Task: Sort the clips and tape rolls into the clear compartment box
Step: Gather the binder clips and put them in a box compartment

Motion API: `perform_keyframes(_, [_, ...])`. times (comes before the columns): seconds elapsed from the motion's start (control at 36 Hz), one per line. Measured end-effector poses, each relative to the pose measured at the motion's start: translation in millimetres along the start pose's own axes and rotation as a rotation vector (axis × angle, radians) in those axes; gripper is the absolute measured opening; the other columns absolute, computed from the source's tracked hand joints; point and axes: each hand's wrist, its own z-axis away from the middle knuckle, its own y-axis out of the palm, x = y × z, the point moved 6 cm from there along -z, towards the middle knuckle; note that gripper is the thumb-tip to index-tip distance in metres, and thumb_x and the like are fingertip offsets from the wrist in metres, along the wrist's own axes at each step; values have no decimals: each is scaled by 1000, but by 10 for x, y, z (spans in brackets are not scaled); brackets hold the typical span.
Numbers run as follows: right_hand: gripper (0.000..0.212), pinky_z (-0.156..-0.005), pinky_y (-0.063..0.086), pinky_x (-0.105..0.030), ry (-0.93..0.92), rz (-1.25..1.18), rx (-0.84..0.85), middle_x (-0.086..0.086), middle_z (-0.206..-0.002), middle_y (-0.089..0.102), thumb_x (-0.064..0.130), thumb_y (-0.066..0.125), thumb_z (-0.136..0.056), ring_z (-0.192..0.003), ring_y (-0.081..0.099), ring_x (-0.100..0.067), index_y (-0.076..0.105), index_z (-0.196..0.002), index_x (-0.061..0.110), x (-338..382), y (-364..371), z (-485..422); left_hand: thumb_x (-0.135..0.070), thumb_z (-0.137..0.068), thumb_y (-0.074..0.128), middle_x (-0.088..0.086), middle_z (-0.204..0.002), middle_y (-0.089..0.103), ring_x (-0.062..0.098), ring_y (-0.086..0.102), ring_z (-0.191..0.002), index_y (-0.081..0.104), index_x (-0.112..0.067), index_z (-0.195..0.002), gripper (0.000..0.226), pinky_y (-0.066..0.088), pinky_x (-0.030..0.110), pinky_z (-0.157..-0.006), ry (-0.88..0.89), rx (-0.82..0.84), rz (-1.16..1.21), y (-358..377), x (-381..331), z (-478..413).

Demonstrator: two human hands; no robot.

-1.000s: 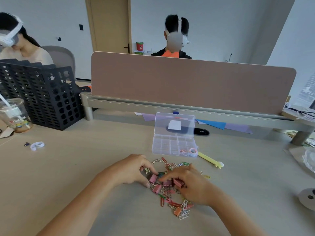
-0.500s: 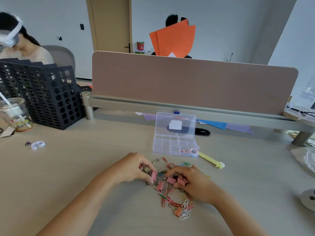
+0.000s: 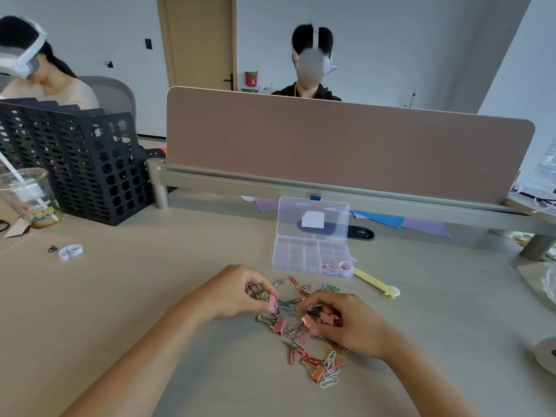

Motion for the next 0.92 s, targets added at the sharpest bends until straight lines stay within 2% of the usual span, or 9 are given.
perform_keyframes(0.19, [36,-88,46,-17,22,76,67,25,-104,63,23,73,-78,-96,57,6,60,-107,42,-33,34,-26,-44,-69,81,-4,-63,38,12,31,-59,75,-38,-86,19,24,27,-59,11,-31,3,4,-14,8])
perform_keyframes(0.31, [32,-84,49,-22,16,96,61,13,-99,66,23,71,-80,-90,58,-2,61,-106,39,-32,55,-47,-44,-68,81,-4,-64,39,12,32,-60,75,-39,-86,20,25,27,-59,12,-40,8,-1,-31,12])
perform_keyframes(0.39, [24,-74,47,-22,24,55,50,4,-85,65,22,69,-82,-75,55,-5,63,-102,35,-13,43,-39,-43,-69,82,-4,-63,37,11,30,-59,75,-38,-86,19,23,27,-57,20,-40,-2,-3,-61,21])
perform_keyframes(0.47, [26,-63,41,-12,41,14,39,15,-66,57,18,72,-81,-64,49,1,64,-98,34,-18,34,-32,-42,-70,82,-8,-58,32,8,27,-56,76,-38,-88,19,19,24,-53,16,-34,-3,5,-86,34])
perform_keyframes(0.56, [28,-62,40,-8,56,19,45,28,-66,56,18,72,-80,-65,50,5,63,-100,35,-24,29,-31,-43,-69,82,-8,-57,30,9,25,-55,76,-39,-88,20,18,27,-54,11,-28,-7,11,-92,32])
perform_keyframes(0.67, [20,-59,40,-7,68,-33,36,20,-64,59,17,70,-81,-62,53,6,64,-95,30,-12,14,-28,-36,-69,84,-10,-52,34,7,27,-53,77,-36,-88,21,20,22,-51,10,-61,36,-13,-109,29])
perform_keyframes(0.75, [18,-58,37,-12,55,-98,-31,17,-59,54,21,73,-79,-56,46,0,64,-91,31,11,-56,-34,-33,-69,84,-14,-48,41,4,30,-51,77,-34,-85,17,23,21,-51,11,-107,81,-65,-130,5])
perform_keyframes(0.86, [15,-51,32,-7,39,-215,-119,25,-49,52,17,73,-81,-46,44,3,66,-93,21,52,-253,-64,-32,-72,83,-11,-49,36,8,28,-50,77,-32,-85,14,22,24,-52,21,-177,164,-168,-123,-108])
perform_keyframes(0.92, [12,-52,33,-13,48,-225,-180,19,-44,47,20,74,-81,-42,36,-3,66,-89,24,18,-350,-122,-34,-73,82,-10,-49,33,9,27,-51,77,-31,-85,14,21,26,-53,10,-188,181,-215,-114,-193])
